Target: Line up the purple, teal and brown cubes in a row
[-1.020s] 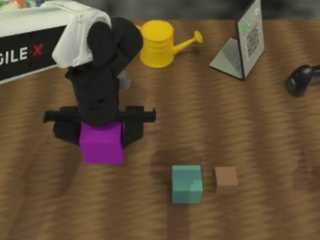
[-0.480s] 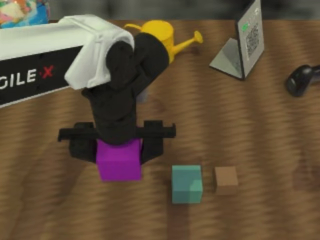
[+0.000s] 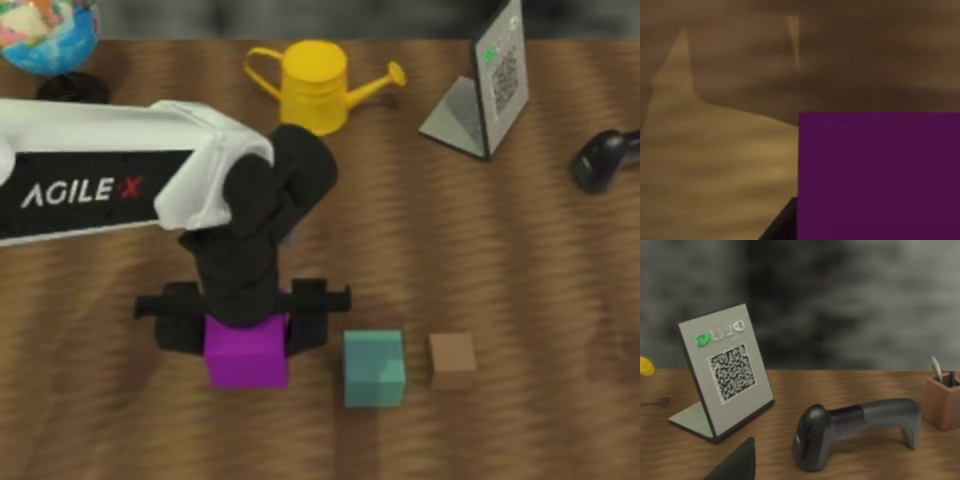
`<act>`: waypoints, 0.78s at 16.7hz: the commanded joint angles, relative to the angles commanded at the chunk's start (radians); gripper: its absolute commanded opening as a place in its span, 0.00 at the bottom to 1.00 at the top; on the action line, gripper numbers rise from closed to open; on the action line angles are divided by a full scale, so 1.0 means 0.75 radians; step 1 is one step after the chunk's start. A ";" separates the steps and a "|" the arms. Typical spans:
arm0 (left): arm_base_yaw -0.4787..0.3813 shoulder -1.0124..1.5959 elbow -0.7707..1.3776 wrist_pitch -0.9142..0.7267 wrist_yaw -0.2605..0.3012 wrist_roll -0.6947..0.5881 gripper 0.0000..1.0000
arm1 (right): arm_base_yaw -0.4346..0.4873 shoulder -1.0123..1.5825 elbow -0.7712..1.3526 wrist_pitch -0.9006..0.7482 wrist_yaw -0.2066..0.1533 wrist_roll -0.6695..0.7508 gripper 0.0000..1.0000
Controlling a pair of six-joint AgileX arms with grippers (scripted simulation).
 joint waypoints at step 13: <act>-0.002 0.024 -0.042 0.057 0.000 0.000 0.53 | 0.000 0.000 0.000 0.000 0.000 0.000 1.00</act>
